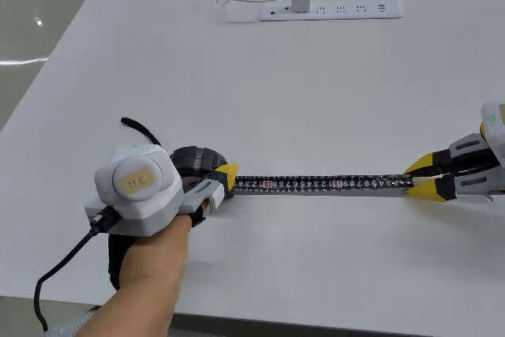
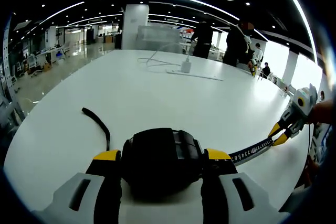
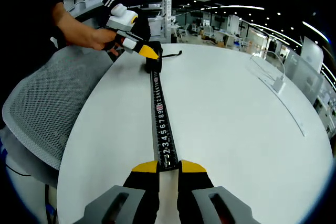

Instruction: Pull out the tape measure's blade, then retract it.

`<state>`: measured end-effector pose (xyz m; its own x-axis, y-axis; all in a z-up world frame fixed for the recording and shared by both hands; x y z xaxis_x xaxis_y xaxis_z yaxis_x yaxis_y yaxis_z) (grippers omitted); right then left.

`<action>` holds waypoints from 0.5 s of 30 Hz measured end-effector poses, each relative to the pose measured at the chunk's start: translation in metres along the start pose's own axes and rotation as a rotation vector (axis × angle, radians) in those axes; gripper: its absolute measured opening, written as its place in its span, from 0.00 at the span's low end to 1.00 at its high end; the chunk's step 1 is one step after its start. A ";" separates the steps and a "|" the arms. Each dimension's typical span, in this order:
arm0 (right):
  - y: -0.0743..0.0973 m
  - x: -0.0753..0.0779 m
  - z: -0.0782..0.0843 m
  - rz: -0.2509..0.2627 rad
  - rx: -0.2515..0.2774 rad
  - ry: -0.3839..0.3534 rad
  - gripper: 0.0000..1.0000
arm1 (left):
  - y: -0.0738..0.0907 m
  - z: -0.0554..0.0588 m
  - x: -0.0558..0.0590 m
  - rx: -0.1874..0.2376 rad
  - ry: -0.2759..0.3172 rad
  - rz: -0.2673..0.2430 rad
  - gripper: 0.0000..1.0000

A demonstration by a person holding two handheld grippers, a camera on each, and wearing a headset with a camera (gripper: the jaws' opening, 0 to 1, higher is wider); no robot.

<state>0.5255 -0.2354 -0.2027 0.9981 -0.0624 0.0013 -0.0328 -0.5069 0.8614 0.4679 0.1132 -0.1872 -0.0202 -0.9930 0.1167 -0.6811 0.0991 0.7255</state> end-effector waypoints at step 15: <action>-0.003 -0.002 -0.005 0.004 -0.005 0.011 0.08 | 0.000 0.001 -0.002 0.003 -0.005 0.006 0.55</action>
<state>0.5241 -0.2299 -0.2026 0.9984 -0.0551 0.0102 -0.0365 -0.5022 0.8640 0.4674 0.1148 -0.1877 -0.0280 -0.9927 0.1170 -0.6829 0.1045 0.7230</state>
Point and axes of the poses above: the centre of the closed fingertips' face, and the gripper's own axes: y roughly backward along the fingers, x roughly to its right, z roughly out of its underside, the point moved 8 cm from there along y, roughly backward along the fingers, and after that the axes turned 14 degrees about -x, right-handed, at the moved point
